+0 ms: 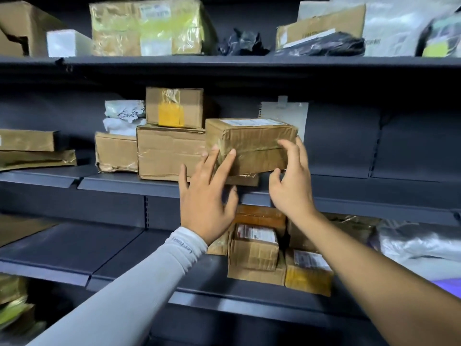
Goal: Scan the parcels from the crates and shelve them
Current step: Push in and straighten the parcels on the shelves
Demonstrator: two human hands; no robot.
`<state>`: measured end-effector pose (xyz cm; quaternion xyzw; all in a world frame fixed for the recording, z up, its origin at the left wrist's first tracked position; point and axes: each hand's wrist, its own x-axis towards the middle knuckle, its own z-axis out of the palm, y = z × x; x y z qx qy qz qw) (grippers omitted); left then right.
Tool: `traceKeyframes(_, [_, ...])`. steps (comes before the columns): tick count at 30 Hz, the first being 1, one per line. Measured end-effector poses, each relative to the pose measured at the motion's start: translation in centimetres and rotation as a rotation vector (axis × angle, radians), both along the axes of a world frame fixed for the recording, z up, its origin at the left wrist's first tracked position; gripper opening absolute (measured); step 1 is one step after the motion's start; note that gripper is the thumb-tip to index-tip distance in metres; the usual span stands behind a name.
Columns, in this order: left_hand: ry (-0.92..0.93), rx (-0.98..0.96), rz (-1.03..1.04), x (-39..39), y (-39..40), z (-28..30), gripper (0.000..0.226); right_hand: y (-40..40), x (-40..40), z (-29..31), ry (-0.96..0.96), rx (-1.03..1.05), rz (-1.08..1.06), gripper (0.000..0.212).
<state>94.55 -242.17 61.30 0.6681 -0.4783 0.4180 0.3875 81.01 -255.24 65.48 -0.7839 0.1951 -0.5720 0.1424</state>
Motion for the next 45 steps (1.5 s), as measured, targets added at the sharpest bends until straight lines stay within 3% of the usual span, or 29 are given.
traceKeyframes(8, [-0.105,0.093,-0.018,0.4,-3.2,1.2,0.084,-2.5,2.0,0.7,0.086,0.062,0.131,0.069])
traceKeyframes(11, [-0.102,0.093,-0.043,0.2,-4.4,1.9,0.085,-3.0,2.2,1.3,0.102,0.103,0.250,0.082])
traceKeyframes(16, [-0.169,0.100,-0.112,1.0,-5.3,2.2,0.084,-4.4,3.0,1.7,0.149,0.092,0.264,0.099])
traceKeyframes(22, [-0.151,0.101,0.063,4.4,-6.4,3.8,0.069,-6.0,3.6,2.0,0.140,-0.046,0.252,0.090])
traceKeyframes(28, [-0.248,0.152,0.184,6.4,-8.2,3.5,0.064,-7.7,5.8,1.8,0.239,-0.190,0.165,0.063])
traceKeyframes(37, [-0.184,0.209,0.156,7.0,-10.2,3.1,0.069,-9.1,7.8,1.4,0.295,-0.148,0.070,0.057])
traceKeyframes(45, [-0.191,0.205,0.170,6.8,-10.2,2.6,0.068,-9.1,8.3,2.5,0.442,-0.097,-0.069,0.066])
